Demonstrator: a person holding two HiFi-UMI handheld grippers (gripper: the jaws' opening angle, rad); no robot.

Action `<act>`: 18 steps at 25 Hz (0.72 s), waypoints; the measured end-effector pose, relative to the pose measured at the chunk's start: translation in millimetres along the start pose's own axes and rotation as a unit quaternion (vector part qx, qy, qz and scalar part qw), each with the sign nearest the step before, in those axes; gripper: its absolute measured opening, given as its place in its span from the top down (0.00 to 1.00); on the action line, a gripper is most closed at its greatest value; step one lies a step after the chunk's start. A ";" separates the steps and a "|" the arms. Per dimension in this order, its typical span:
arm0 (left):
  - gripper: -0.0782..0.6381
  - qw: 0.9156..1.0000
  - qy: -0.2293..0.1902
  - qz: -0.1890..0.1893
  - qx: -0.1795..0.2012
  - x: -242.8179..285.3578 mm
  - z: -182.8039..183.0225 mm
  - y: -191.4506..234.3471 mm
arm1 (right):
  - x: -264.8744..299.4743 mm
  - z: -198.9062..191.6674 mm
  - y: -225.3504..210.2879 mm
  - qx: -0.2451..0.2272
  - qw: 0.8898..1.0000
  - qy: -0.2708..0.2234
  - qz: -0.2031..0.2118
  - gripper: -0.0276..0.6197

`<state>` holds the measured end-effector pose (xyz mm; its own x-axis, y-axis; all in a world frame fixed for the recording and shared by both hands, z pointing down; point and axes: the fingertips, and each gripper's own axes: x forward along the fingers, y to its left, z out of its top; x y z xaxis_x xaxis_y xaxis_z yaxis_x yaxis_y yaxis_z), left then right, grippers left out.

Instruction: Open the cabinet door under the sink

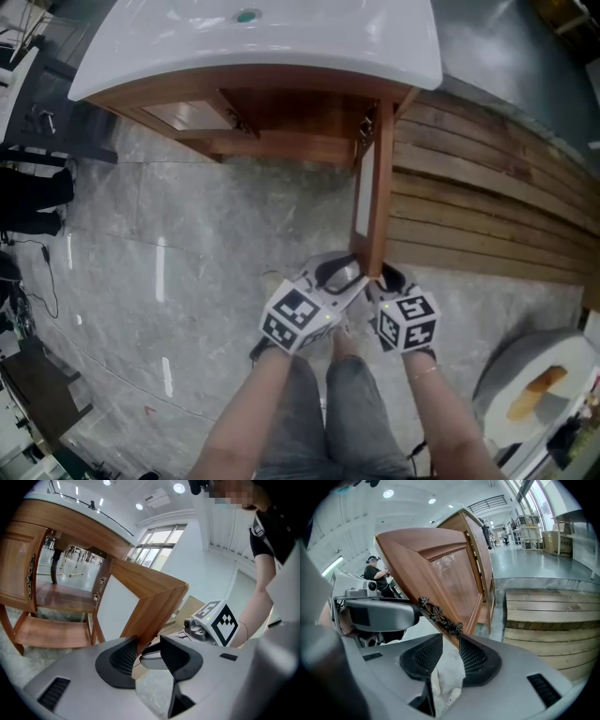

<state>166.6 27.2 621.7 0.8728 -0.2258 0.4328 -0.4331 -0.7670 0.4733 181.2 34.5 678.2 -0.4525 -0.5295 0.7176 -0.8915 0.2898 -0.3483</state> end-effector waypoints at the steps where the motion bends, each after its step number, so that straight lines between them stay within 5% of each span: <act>1: 0.69 1.000 0.001 0.000 0.003 -1.8 -0.3 -2.2 | -2.5 0.1 1.5 -0.005 1.000 0.000 0.001 0.81; 8: 0.69 1.000 0.003 0.008 0.002 -22.8 2.3 -14.6 | -31.2 12.9 15.0 -0.037 0.999 -0.016 0.019 0.81; 18: 0.69 0.999 -0.001 0.032 0.033 -49.6 53.6 -41.9 | -86.8 61.5 32.9 -0.064 0.997 -0.040 0.034 0.81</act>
<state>153.6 38.3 539.3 0.8440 -0.2768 0.4594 -0.4725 -0.7891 0.3925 189.7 41.0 567.4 -0.5171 -0.5661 0.6420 -0.8506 0.4233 -0.3119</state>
